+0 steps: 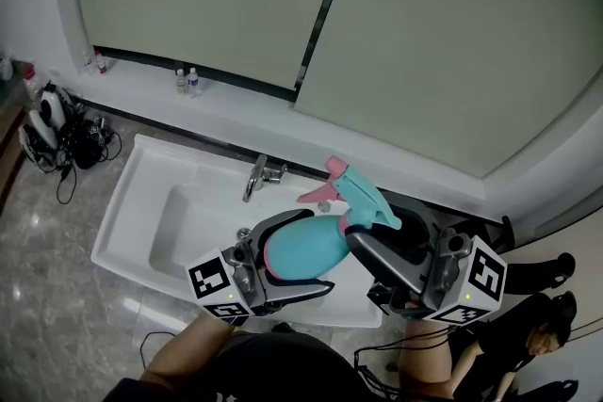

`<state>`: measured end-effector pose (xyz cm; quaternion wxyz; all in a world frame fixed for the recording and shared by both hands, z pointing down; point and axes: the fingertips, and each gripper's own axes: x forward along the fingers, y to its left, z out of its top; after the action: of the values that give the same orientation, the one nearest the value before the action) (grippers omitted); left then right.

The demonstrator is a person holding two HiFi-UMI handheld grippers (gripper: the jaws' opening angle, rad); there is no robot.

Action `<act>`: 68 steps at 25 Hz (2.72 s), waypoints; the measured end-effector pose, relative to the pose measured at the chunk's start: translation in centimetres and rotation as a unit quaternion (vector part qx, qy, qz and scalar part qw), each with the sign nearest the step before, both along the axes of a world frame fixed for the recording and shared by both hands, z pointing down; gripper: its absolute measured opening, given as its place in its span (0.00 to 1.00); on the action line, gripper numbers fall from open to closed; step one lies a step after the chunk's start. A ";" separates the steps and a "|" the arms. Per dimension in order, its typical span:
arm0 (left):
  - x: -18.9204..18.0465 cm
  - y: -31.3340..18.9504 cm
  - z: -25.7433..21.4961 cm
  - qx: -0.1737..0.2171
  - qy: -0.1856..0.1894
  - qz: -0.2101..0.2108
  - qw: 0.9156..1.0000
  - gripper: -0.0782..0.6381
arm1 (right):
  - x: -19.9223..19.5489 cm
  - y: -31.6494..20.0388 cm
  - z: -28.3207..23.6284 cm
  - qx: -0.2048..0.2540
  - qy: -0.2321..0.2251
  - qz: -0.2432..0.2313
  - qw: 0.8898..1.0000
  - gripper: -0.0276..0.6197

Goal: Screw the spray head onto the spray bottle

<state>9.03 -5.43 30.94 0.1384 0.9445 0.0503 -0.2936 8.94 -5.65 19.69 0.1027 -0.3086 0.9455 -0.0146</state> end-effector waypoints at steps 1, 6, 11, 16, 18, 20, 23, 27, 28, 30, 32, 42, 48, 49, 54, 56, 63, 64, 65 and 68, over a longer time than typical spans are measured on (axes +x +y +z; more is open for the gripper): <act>0.0 0.1 0.0 -0.003 0.003 0.012 1.000 0.77 | -0.1 0.1 -0.1 0.002 -0.008 -0.012 1.000 0.25; -0.4 0.7 0.1 -0.007 0.008 0.044 0.999 0.76 | 0.0 0.1 -0.3 -0.001 -0.042 -0.050 0.998 0.25; -0.5 -0.3 0.3 -0.022 0.014 0.046 0.999 0.76 | -0.5 0.0 0.0 0.027 -0.015 -0.017 0.999 0.25; 0.2 0.1 0.2 -0.010 0.000 0.015 1.000 0.77 | 0.0 0.1 0.3 0.023 -0.004 0.030 0.999 0.25; 0.2 -0.2 0.4 0.002 -0.011 -0.023 1.000 0.77 | 0.4 -0.2 0.7 0.005 -0.003 0.047 0.999 0.25; -0.2 -0.6 0.6 0.005 -0.018 -0.056 0.998 0.76 | 0.5 -0.5 1.0 -0.007 -0.010 0.076 0.997 0.25; -0.3 -0.8 0.7 -0.003 -0.023 -0.086 0.996 0.76 | 0.7 -0.9 1.2 -0.004 -0.022 0.139 0.990 0.25; 0.7 -1.4 0.9 -0.008 -0.037 -0.111 0.993 0.77 | 2.2 -1.6 1.3 -0.013 -0.042 0.199 0.979 0.25; 0.9 -1.5 0.9 -0.009 -0.039 -0.111 0.993 0.77 | 2.4 -1.8 1.4 -0.016 -0.045 0.208 0.977 0.25; 0.9 -1.7 1.1 -0.015 -0.037 -0.101 0.994 0.77 | 2.2 -2.0 1.6 -0.017 -0.039 0.219 0.975 0.25; 0.9 -1.5 1.0 -0.022 -0.026 -0.081 0.996 0.77 | 1.8 -1.9 1.7 -0.009 -0.022 0.219 0.975 0.25; -0.2 -0.7 0.3 -0.018 0.004 -0.013 1.000 0.77 | 0.5 1.5 1.2 0.011 0.001 0.102 0.995 0.41; -1.3 0.7 -0.2 -0.004 0.011 0.074 0.997 0.77 | 5.6 1.9 0.1 0.013 -0.109 -0.079 0.991 0.41; -1.5 1.2 -0.2 -0.005 0.014 0.098 0.995 0.77 | 5.4 1.7 0.1 0.011 -0.114 -0.130 0.985 0.43; -1.1 5.5 -0.4 -0.012 0.020 0.208 0.978 0.77 | 1.4 3.6 -0.3 0.037 -0.072 -0.347 0.934 0.57; 0.0 7.0 -0.4 -0.010 0.013 0.232 0.973 0.77 | 0.3 5.3 -0.3 0.060 -0.035 -0.408 0.910 0.58; 0.7 7.0 -0.8 -0.040 0.023 0.280 0.959 0.77 | -1.1 7.6 -0.5 0.118 0.035 -0.461 0.879 0.54; 0.6 6.7 -0.9 -0.047 0.027 0.282 0.958 0.77 | -1.1 7.6 -0.5 0.119 0.035 -0.458 0.880 0.44; 0.5 6.3 -0.9 -0.052 0.031 0.282 0.958 0.77 | -1.0 7.4 -0.6 0.118 0.035 -0.453 0.883 0.37; 0.4 5.7 -0.6 -0.056 0.034 0.277 0.959 0.77 | -1.1 6.5 -0.3 0.110 0.046 -0.429 0.895 0.29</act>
<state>9.47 0.31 30.35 0.2652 0.8738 0.2978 -0.2783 7.82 0.89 19.40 0.0760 0.1399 0.9854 0.0608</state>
